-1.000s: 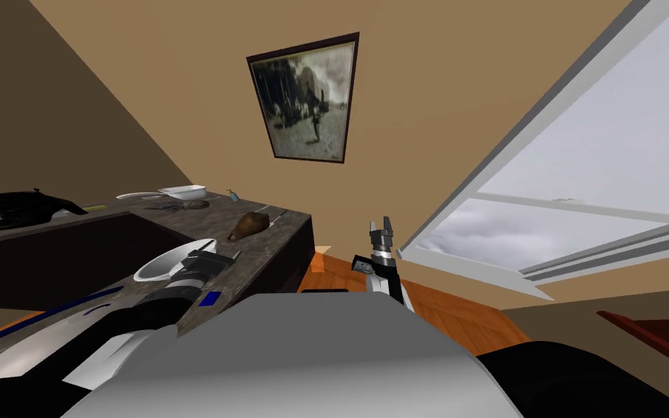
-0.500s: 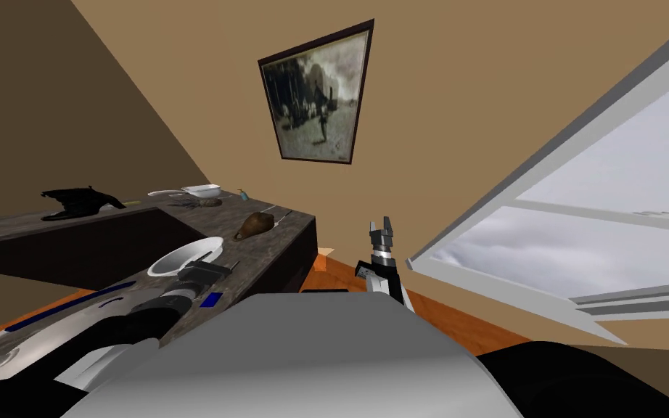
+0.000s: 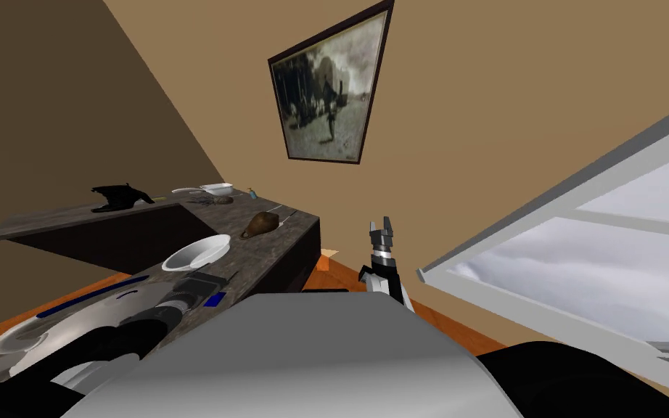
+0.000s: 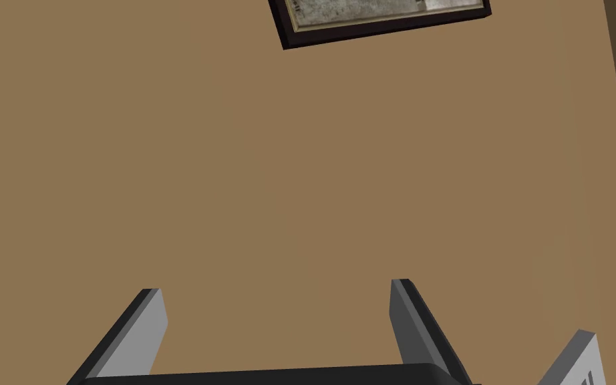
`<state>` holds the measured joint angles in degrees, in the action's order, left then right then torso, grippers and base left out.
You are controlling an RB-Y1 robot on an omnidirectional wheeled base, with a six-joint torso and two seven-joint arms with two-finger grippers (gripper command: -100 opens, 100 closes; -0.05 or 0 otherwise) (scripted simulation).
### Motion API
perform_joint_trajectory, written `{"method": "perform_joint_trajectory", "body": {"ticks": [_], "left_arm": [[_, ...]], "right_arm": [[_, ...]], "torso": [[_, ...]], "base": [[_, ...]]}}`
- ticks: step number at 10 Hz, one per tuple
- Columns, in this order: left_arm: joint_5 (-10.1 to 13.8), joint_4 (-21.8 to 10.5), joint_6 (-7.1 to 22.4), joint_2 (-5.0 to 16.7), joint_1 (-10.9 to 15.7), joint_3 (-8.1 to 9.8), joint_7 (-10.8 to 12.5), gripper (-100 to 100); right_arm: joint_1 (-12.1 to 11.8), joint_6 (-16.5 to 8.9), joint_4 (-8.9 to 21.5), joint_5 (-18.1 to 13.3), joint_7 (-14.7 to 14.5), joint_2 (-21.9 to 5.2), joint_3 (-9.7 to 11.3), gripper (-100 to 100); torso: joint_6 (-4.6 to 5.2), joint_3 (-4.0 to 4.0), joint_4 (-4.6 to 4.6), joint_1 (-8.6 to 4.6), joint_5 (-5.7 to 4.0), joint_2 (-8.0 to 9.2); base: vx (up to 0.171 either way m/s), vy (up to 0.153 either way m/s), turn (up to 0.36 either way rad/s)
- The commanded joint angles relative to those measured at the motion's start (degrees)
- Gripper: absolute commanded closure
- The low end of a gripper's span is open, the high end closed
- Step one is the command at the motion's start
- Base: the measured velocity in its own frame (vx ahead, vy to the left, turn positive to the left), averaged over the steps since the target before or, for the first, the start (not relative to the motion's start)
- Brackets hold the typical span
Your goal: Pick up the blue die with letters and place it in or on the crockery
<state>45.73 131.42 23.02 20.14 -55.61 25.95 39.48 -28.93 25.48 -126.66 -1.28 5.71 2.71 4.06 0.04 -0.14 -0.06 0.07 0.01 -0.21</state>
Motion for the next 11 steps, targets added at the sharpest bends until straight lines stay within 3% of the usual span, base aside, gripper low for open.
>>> {"method": "perform_joint_trajectory", "body": {"ticks": [1,4,11], "left_arm": [[1.1,-0.5,2.3,0.2,-0.4,0.04,1.2,-100],[4.5,-1.6,6.3,0.8,-2.7,0.03,3.6,-100],[8.6,-4.4,12.4,1.6,-6.6,-0.63,6.9,-100]], "right_arm": [[0.0,0.0,0.0,0.0,0.0,0.0,0.0,0],[0.0,0.0,0.0,0.0,0.0,0.0,0.0,0],[0.0,0.0,0.0,0.0,0.0,0.0,0.0,0]], "torso": [[0.00,0.00,0.00,0.00,0.00,0.00],[-0.03,0.01,0.01,0.03,0.00,0.02],[-0.01,0.01,0.00,0.05,0.01,0.02]], "base": [[0.051,-0.005,0.113],[0.067,0.007,0.186],[0.049,0.004,0.102]]}}
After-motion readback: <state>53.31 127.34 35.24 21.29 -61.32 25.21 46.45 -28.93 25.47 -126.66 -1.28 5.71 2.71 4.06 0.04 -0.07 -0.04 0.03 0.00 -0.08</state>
